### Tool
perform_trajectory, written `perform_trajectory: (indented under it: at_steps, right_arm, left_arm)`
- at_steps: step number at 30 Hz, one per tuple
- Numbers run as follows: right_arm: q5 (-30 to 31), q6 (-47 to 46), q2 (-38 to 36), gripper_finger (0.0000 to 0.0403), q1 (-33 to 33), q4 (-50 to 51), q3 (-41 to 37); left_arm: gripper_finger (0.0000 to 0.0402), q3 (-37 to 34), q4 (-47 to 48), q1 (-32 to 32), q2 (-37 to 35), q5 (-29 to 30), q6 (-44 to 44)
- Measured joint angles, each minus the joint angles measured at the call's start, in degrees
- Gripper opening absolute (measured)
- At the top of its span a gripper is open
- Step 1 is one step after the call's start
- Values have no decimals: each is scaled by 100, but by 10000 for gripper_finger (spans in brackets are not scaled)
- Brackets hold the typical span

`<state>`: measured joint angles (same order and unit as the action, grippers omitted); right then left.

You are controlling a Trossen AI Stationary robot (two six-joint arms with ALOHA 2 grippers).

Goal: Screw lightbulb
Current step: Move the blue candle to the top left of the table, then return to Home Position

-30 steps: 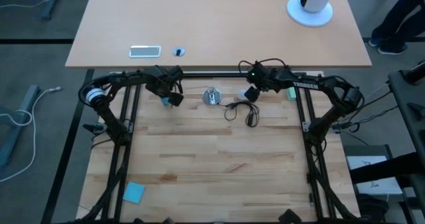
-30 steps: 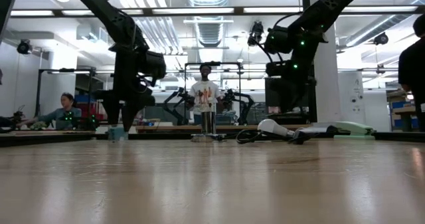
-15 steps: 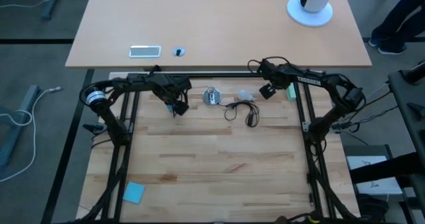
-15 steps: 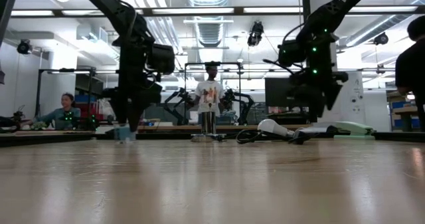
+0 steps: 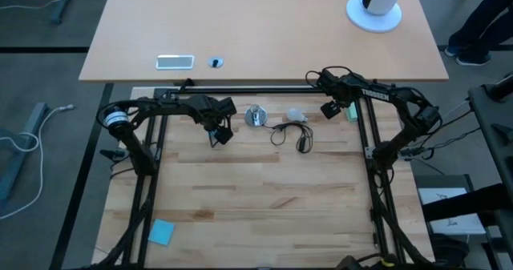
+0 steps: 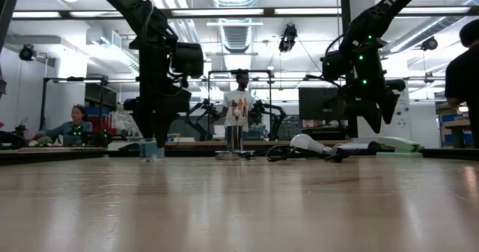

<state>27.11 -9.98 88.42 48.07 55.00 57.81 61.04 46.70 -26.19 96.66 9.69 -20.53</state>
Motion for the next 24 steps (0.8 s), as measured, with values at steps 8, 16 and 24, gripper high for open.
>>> perform_trajectory:
  at_steps: [8,16,24]
  right_arm:
    - [-16,49,-26,253,-1,-46,0]
    - [-167,120,-77,256,-7,-440,1]
    - [-1426,369,-122,252,-184,-1783,1]
  left_arm:
    - [313,0,-217,76,-317,-15,2]
    - [333,0,-321,129,-843,51,50]
    - [315,0,-381,141,-1077,393,48]
